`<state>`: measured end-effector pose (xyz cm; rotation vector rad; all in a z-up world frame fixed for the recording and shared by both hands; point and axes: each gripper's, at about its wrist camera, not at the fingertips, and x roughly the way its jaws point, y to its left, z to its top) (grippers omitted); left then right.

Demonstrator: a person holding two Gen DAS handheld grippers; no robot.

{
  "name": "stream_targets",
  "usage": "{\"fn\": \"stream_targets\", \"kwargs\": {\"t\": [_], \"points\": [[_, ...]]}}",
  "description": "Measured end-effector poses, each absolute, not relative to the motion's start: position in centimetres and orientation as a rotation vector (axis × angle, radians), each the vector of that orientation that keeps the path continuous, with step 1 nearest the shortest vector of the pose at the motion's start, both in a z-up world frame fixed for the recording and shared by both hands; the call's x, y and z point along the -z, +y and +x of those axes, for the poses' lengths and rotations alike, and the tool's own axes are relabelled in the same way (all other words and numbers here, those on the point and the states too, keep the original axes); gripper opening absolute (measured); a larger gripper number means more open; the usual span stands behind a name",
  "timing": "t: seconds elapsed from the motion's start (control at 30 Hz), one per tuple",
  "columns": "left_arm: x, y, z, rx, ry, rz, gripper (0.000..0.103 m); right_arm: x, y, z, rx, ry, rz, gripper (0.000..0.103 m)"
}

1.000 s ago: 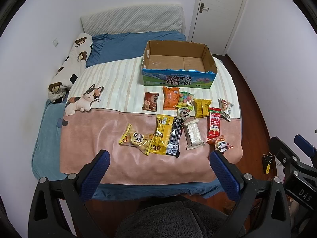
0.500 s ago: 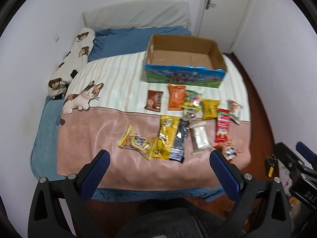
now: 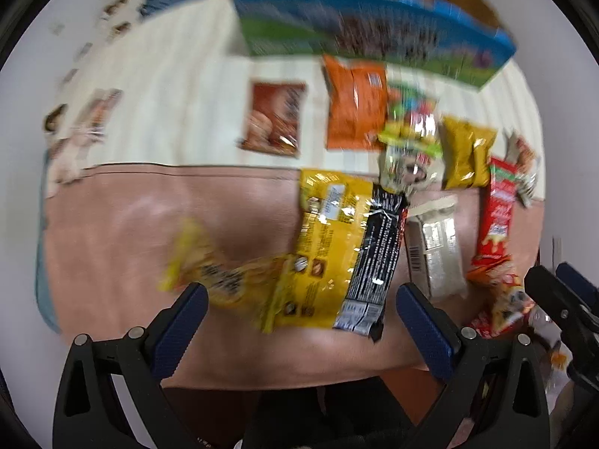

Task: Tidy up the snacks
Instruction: 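Grasp the yellow-black bag with the left tool while the right grasps the white wafer pack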

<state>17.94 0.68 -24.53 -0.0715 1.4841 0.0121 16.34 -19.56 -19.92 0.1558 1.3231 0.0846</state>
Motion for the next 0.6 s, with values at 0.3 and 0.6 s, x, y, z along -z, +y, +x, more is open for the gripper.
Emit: {"fn": "stream_targets", "kwargs": {"t": [0.3, 0.6], "points": [[33.7, -2.6, 21.3, 0.115, 1.618, -0.057, 0.083, 24.2, -18.9, 17.9, -0.117, 1.395, 0.180, 0.089], [33.7, 1.2, 22.6, 0.079, 1.613, -0.147, 0.081, 28.8, -15.3, 19.6, -0.118, 1.512, 0.105, 0.076]]}}
